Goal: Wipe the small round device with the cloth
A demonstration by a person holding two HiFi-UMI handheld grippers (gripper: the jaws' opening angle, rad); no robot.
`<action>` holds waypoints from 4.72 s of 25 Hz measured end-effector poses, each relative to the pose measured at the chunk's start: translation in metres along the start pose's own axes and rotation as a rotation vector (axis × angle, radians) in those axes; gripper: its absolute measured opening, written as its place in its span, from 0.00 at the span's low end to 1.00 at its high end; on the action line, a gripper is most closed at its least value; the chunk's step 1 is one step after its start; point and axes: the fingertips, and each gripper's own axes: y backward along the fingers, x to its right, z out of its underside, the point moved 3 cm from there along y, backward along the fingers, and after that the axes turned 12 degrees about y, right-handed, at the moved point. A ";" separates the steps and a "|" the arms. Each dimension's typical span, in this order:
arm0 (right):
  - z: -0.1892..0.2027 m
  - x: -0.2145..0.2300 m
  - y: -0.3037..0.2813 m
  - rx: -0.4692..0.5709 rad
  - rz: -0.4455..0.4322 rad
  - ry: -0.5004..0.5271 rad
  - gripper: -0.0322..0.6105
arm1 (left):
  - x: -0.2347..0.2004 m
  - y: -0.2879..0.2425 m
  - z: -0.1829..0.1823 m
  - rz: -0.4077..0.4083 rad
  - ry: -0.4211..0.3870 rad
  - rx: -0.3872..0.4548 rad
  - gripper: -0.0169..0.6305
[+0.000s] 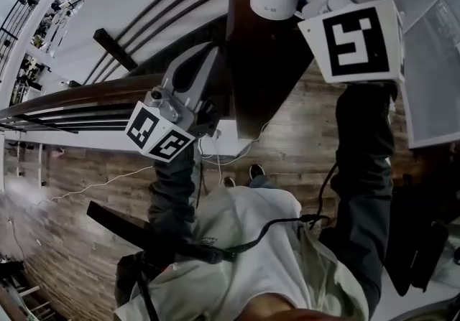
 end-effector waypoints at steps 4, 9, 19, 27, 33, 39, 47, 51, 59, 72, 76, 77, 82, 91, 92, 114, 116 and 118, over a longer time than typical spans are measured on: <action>-0.020 -0.014 -0.003 0.017 -0.024 0.072 0.11 | -0.001 0.005 0.001 -0.001 0.000 0.000 0.03; -0.036 -0.054 -0.011 -0.021 -0.069 0.294 0.11 | 0.000 0.003 0.011 0.008 0.008 -0.015 0.03; -0.030 -0.101 0.014 -0.063 -0.166 0.440 0.11 | 0.001 0.006 0.008 0.005 0.025 -0.005 0.03; -0.003 -0.107 0.044 -0.058 -0.190 0.214 0.11 | -0.006 0.015 0.007 -0.007 0.038 0.006 0.03; 0.035 -0.097 0.063 0.083 -0.149 -0.269 0.11 | -0.004 0.023 0.011 -0.001 0.048 -0.001 0.03; 0.092 -0.033 0.071 0.113 0.126 -0.530 0.11 | -0.006 0.029 0.008 0.000 0.052 -0.006 0.03; 0.058 0.012 0.035 0.196 0.146 -0.581 0.11 | 0.005 0.026 0.014 0.026 0.072 -0.025 0.03; 0.069 -0.021 0.026 0.216 0.058 -0.695 0.11 | 0.001 0.029 0.018 0.016 0.074 -0.030 0.03; 0.063 -0.077 0.054 0.142 -0.189 -0.614 0.11 | -0.007 0.042 0.028 -0.032 0.107 -0.045 0.03; -0.016 -0.002 -0.016 0.046 -0.070 0.024 0.11 | -0.006 0.051 0.028 -0.047 0.117 -0.030 0.03; -0.032 -0.021 -0.024 0.013 -0.087 0.178 0.11 | -0.008 0.053 0.025 -0.051 0.112 -0.027 0.03; -0.035 -0.031 -0.026 -0.001 -0.110 0.227 0.11 | -0.009 0.053 0.026 -0.053 0.112 -0.028 0.03; -0.033 -0.070 -0.036 -0.115 -0.166 0.458 0.11 | -0.009 0.049 0.035 -0.043 0.116 -0.043 0.03; -0.039 -0.103 -0.002 -0.101 -0.242 0.512 0.11 | -0.001 0.051 0.035 -0.027 0.123 -0.043 0.03; -0.036 -0.113 0.004 -0.100 -0.263 0.502 0.11 | 0.001 0.052 0.037 -0.025 0.123 -0.043 0.03; 0.023 -0.007 0.067 -0.010 0.228 -0.071 0.11 | 0.001 0.013 -0.009 0.047 -0.001 0.029 0.03; 0.032 0.012 0.055 -0.097 0.238 -0.072 0.11 | 0.001 -0.002 -0.021 0.050 -0.035 0.041 0.03; 0.033 0.018 0.040 -0.106 0.240 -0.085 0.11 | 0.002 -0.015 -0.032 0.058 -0.052 0.045 0.03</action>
